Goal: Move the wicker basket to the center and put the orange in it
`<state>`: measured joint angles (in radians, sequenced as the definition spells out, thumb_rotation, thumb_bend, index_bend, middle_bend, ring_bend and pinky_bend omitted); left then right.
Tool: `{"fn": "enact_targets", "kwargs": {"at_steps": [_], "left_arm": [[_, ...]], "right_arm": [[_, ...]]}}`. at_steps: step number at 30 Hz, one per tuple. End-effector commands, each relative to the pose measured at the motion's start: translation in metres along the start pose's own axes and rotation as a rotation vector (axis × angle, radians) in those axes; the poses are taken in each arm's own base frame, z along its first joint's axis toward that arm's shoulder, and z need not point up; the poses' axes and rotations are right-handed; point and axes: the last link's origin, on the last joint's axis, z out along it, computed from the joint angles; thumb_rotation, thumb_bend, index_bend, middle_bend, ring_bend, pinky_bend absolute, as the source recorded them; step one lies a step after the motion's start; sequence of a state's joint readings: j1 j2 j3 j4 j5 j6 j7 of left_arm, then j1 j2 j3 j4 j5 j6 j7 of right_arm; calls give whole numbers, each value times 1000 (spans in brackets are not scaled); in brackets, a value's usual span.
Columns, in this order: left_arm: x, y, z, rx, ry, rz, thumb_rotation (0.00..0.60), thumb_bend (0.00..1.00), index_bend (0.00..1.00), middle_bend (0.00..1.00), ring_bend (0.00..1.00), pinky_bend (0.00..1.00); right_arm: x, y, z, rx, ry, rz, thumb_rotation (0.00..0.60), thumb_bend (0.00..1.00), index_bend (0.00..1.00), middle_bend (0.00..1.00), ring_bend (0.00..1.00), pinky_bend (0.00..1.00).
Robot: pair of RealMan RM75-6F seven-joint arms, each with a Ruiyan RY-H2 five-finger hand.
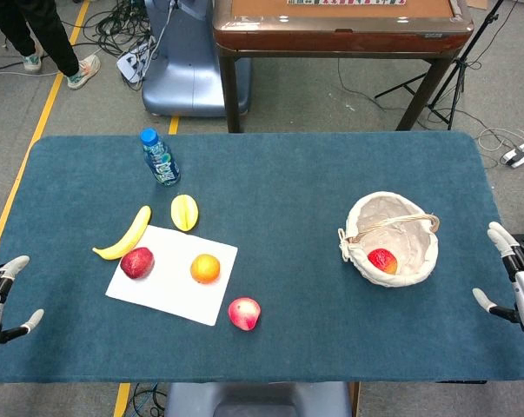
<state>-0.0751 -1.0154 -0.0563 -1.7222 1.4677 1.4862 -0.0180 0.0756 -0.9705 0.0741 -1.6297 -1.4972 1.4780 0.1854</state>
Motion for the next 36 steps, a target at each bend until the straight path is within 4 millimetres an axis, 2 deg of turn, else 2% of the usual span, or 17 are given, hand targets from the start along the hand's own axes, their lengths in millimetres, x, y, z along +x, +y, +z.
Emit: {"fn": "enact_targets", "kwargs": {"at_steps": [1,8,12,20,25,31,36], "left_arm": [[0,0,0,-1,-1,3,600,260,134,150,133,160],[0,0,1,-4,1,3,600,260,134,150,133,160],[-1,0,0,-2,-3,-1,600,260,134,149,133,160],[-2,-1,-1,3,-1,-9,600,260,134,150,133,160],[-1,-3,-3,15,-4,-6,600,260,134,150,133,160],[-1,-5,-4,21,-5,-2,600,260,134,150,133,160],[0,-7,-6,33,-2,1,600,260,134,150,133,160]], "right_arm": [[-1,0,0,0,-2,1,600,211,0,91,100,302],[0,-3,2,16,-2,-8,600,211,0,95,101,302],[2,-10,12,54,-20,-27,600,210,0,95,102,302],[9,-43,52,132,-53,-83,600,206,0,93,101,292],[8,-67,85,154,-91,-127,600,162,0,71,66,204],[-5,-86,122,180,-128,-141,600,136,0,97,64,200],[-18,-93,137,187,-162,-170,600,136,10,152,78,199]]}}
